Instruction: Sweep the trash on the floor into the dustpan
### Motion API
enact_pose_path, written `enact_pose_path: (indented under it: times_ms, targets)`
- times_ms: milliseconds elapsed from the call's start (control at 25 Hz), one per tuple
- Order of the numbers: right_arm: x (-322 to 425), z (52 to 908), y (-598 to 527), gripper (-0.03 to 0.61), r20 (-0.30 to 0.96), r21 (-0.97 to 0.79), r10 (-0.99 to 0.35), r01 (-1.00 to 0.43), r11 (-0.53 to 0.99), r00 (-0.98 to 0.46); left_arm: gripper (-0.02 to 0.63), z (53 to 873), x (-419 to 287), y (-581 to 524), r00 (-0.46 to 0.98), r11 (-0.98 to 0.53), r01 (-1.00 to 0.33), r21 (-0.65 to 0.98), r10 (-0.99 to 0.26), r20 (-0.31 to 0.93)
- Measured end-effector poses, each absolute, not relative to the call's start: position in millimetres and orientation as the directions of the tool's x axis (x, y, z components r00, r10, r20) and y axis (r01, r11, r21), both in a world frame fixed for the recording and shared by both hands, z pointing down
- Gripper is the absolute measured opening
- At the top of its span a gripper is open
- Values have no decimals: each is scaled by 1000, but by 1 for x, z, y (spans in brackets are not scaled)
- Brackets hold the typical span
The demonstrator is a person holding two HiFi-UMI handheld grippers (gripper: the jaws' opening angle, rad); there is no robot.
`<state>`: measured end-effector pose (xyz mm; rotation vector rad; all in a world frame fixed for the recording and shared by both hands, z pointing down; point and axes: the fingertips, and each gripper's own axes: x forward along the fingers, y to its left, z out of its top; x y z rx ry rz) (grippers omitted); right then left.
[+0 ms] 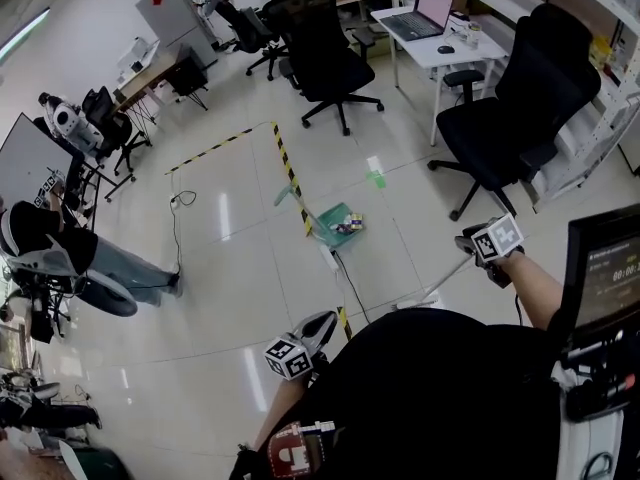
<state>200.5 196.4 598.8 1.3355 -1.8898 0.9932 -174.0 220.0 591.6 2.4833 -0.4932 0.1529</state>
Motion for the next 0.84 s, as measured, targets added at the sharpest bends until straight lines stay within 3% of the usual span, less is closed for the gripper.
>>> enact_pose_path:
  times_ms: [360,840]
  targets:
    - [216,598,189,124,817,-202,-469,-928,312,-335,0,583,-140,214,910,-750,-413,516,-357,211]
    - [221,605,182,124,822,-191,-459,-923,335,-337,0,591,-138,212,905,-743,-425,518,-367,216]
